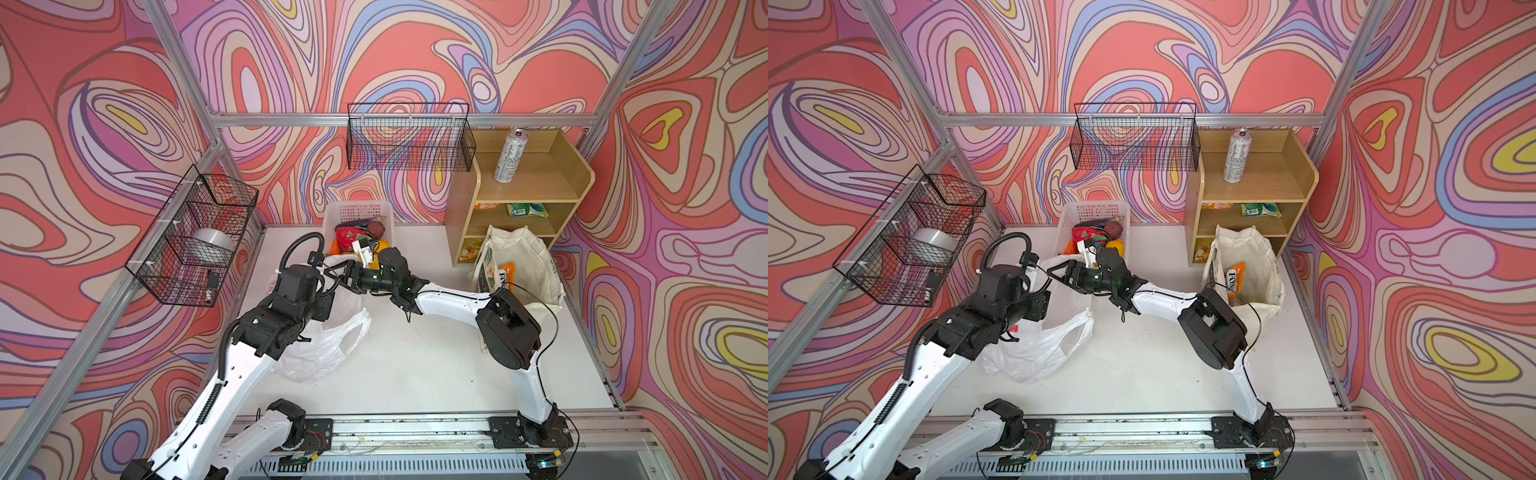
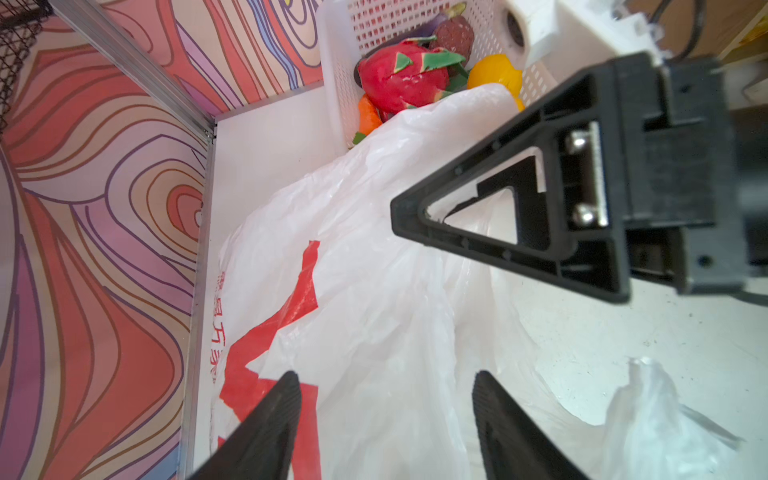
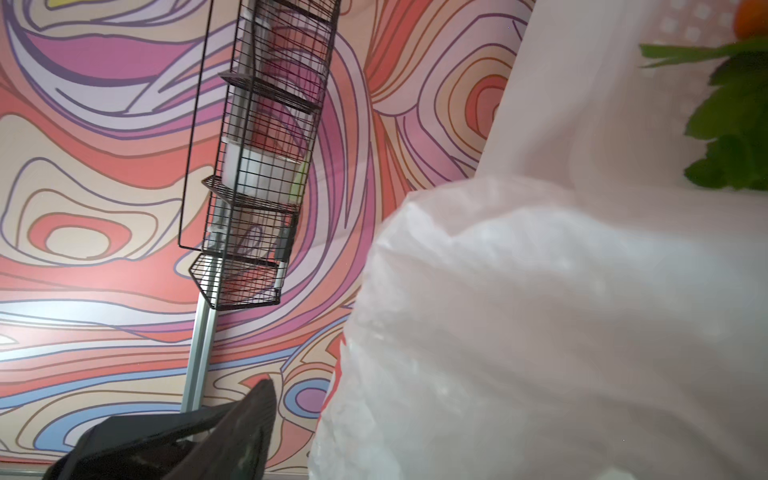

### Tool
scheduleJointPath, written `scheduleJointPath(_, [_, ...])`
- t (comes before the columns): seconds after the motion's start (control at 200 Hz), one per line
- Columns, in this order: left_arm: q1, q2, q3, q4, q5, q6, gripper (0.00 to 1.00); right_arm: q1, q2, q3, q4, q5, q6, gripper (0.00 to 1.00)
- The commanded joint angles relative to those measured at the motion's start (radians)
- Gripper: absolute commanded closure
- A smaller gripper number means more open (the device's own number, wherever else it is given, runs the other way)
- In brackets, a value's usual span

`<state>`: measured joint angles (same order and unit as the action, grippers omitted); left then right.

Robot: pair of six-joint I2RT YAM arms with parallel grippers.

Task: Place the mixed food into the grocery bags and tie them

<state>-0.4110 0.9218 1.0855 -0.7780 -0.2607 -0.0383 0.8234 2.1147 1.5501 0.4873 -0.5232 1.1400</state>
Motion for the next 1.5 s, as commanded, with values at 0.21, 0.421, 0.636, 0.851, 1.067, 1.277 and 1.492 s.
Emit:
scheduleJointPath(0.21, [0.002,0.005,-0.019,0.002,0.073,0.041,0.22,-0.004,-0.001,0.049,0.048,-0.026,0.044,0.27])
scheduleJointPath(0.421, [-0.006,0.045,-0.044,0.069,0.036,0.03,0.2,-0.005,-0.011,0.05,0.068,-0.031,0.065,0.27])
scheduleJointPath(0.636, [-0.035,0.094,-0.07,0.141,-0.036,0.028,0.09,-0.004,-0.015,0.061,0.061,-0.032,0.064,0.27])
scheduleJointPath(0.851, [-0.042,0.125,-0.123,0.186,-0.179,0.003,0.12,-0.004,-0.019,0.052,0.069,-0.029,0.072,0.28])
scheduleJointPath(1.067, [-0.038,0.159,-0.168,0.234,-0.29,-0.002,0.74,-0.007,-0.03,0.048,0.06,-0.036,0.077,0.28])
scheduleJointPath(1.277, [0.075,0.198,-0.094,0.2,-0.169,-0.046,1.0,-0.068,-0.14,-0.056,0.017,-0.101,0.056,0.29])
scheduleJointPath(1.492, [0.186,0.194,-0.038,0.191,-0.085,-0.034,1.0,-0.201,-0.338,-0.139,-0.416,-0.035,-0.223,0.29])
